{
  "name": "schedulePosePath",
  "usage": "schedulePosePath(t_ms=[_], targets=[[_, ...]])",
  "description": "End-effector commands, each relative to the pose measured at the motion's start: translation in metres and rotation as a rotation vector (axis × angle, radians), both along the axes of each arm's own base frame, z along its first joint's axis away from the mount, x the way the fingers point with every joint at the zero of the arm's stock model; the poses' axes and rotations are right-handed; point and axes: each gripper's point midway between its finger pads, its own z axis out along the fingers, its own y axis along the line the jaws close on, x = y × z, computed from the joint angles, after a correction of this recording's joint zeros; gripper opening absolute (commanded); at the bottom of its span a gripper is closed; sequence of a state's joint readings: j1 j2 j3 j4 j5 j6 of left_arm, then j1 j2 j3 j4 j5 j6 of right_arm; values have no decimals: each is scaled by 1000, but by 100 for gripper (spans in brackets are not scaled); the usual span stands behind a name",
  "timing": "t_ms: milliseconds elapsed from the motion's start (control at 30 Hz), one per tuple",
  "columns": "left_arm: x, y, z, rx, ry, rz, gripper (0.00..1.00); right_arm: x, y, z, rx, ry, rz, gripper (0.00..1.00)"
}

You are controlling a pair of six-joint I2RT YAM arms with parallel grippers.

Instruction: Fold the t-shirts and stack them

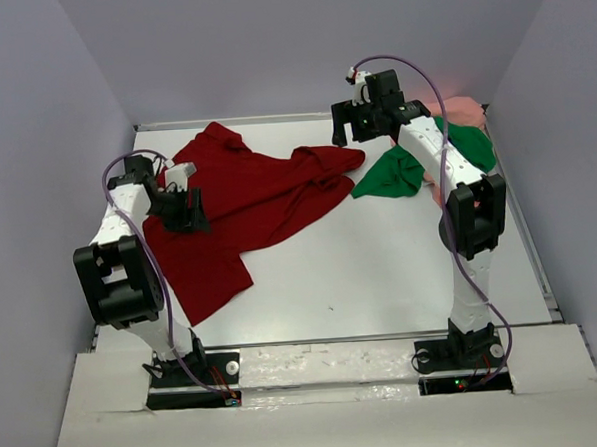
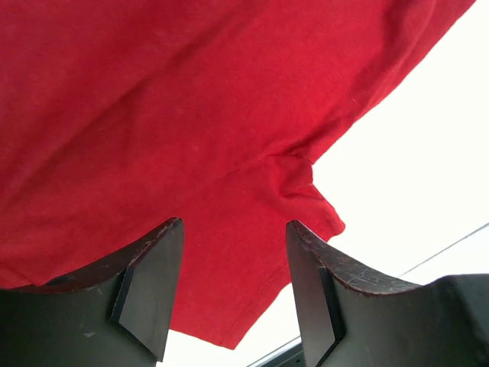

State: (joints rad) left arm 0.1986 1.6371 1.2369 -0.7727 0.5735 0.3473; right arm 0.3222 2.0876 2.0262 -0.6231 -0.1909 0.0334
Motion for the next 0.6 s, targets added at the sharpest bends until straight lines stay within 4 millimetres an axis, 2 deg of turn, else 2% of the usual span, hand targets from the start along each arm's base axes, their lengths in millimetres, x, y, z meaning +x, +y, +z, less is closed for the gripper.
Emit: schedulePosePath(t_ms=[0, 67, 167, 267, 367, 567], targets=[[-9, -18, 4, -38, 47, -53, 65, 4, 3, 18, 6, -51, 2, 92], [-9, -27, -9, -65, 129, -92, 66, 6, 3, 15, 5, -48, 0, 92], [-1, -43, -13, -140, 156, -126, 66, 8, 3, 12, 0, -46, -1, 92], [8, -57, -17, -141, 145, -134, 66, 9, 2, 12, -7, -49, -3, 92], [5, -75, -27, -130, 181, -171, 66, 9, 1, 13, -13, -55, -6, 92], [-11, -84, -46, -179, 285, -221, 66, 10, 1, 15, -13, -60, -8, 92]])
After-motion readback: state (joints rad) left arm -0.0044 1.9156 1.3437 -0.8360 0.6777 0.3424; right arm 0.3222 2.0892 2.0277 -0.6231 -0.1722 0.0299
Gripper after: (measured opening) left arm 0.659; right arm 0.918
